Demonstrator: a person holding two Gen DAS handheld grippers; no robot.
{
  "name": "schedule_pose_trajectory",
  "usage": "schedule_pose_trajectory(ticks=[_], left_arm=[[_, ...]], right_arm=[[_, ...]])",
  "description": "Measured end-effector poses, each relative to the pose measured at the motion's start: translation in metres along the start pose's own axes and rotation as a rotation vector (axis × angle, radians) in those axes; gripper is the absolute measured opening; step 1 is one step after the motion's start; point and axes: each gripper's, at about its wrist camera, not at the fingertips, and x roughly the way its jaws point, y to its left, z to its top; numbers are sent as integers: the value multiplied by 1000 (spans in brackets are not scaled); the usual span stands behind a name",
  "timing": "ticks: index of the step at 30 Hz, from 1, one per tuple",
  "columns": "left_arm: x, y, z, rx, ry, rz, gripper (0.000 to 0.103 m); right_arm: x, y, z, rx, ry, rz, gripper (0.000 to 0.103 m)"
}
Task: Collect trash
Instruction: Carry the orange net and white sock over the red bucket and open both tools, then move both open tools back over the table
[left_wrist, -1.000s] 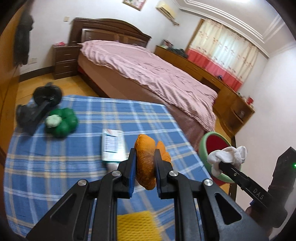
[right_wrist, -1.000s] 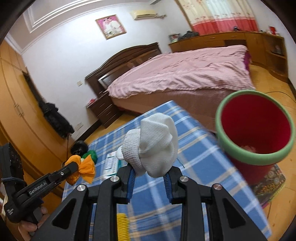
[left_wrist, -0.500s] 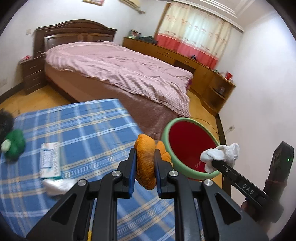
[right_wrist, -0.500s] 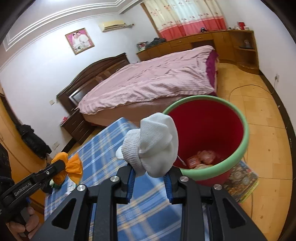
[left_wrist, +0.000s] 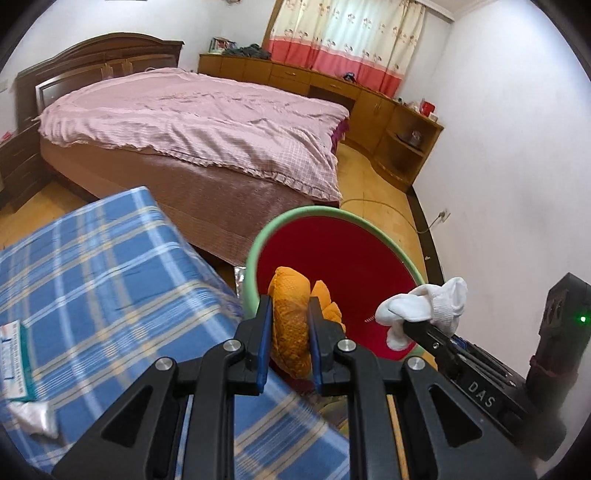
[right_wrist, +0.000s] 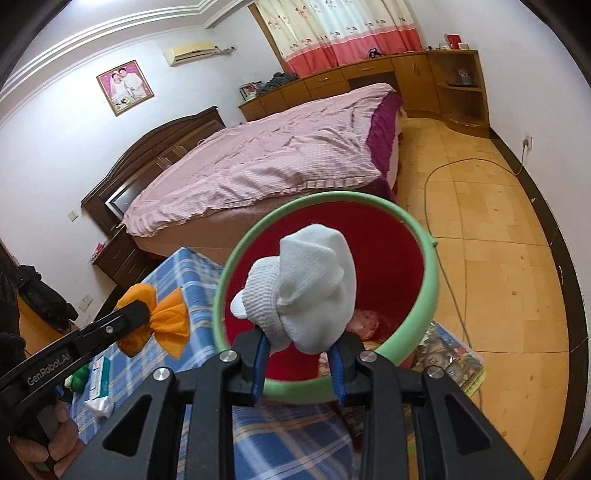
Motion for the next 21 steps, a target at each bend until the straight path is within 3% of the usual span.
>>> schedule_pose_trajectory(ticks=[5, 10, 15, 21], left_arm=[[25, -9, 3, 5, 35, -14, 17], [36, -8, 3, -19, 50, 1, 39], [35, -4, 3, -31, 44, 14, 40], [22, 4, 3, -49, 30, 34, 40]], right_arm=[[10, -11, 4, 4, 1, -19, 33], [17, -18, 8, 7, 4, -25, 38], [21, -23, 9, 19, 9, -14, 49], [16, -21, 7, 24, 2, -9, 53]])
